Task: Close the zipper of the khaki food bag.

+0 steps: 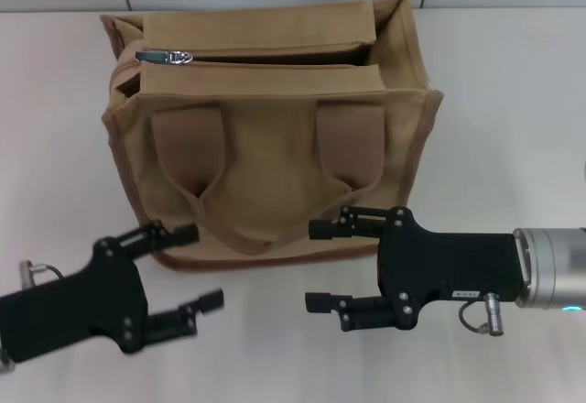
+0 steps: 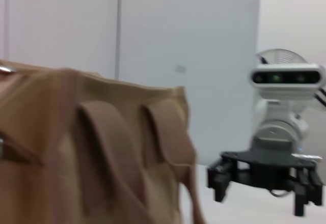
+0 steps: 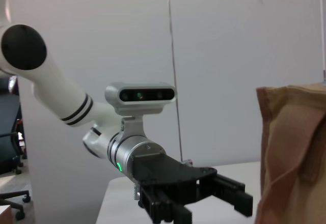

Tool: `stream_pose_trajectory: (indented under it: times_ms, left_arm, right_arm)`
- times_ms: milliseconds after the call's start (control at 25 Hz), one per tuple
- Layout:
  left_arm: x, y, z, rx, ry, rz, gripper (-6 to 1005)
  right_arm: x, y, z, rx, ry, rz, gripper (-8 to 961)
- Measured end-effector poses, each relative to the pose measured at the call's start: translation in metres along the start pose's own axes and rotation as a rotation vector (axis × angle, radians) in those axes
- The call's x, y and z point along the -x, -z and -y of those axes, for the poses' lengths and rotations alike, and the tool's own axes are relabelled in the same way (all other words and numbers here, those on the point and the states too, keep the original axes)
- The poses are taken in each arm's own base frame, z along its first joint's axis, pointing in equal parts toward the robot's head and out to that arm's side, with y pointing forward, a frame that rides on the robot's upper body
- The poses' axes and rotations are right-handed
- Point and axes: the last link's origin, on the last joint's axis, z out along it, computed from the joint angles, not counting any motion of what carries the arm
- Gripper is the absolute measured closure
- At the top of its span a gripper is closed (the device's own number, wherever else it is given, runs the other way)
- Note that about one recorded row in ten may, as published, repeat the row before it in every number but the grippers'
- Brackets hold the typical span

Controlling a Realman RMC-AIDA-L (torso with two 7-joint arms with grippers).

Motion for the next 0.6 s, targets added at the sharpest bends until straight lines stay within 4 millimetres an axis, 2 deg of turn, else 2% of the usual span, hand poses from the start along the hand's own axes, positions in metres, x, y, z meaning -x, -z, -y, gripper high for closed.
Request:
stream_pose_trajectory:
  times_ms: [280,320,360,400,480,520,600]
  left_arm:
    - [-0.01,0.031,0.024,-0.39,0.024,-0.218,246]
    - [-0.01,0.031,0.024,-0.39,0.024,-0.218,248]
    - [-0.012,0.039,0.03,-0.487,0.03,-0.266,251]
    - [-0.012,0.039,0.03,-0.487,0.03,-0.266,253]
    - [-0.016,0.054,0.037,-0.628,0.032,-0.348,258]
    - [-0.016,0.054,0.037,-0.628,0.032,-0.348,261]
    - [-0.018,0.066,0.04,-0.71,0.029,-0.396,266]
  right_arm:
    - [-0.004,-0.002,-0.001,-0.025,-0.024,0.009,194]
    - [-0.004,-0.002,-0.001,-0.025,-0.024,0.009,194]
    - [-0.004,-0.002,-0.002,-0.029,-0.023,0.019,194]
    - [-0.004,-0.002,-0.003,-0.033,-0.017,0.03,194]
    - [-0.005,-0.003,-0.006,-0.039,-0.004,0.048,194]
    - [-0.005,-0.003,-0.006,-0.039,-0.004,0.048,194]
    - [-0.006,-0.004,-0.008,-0.036,-0.01,0.051,194]
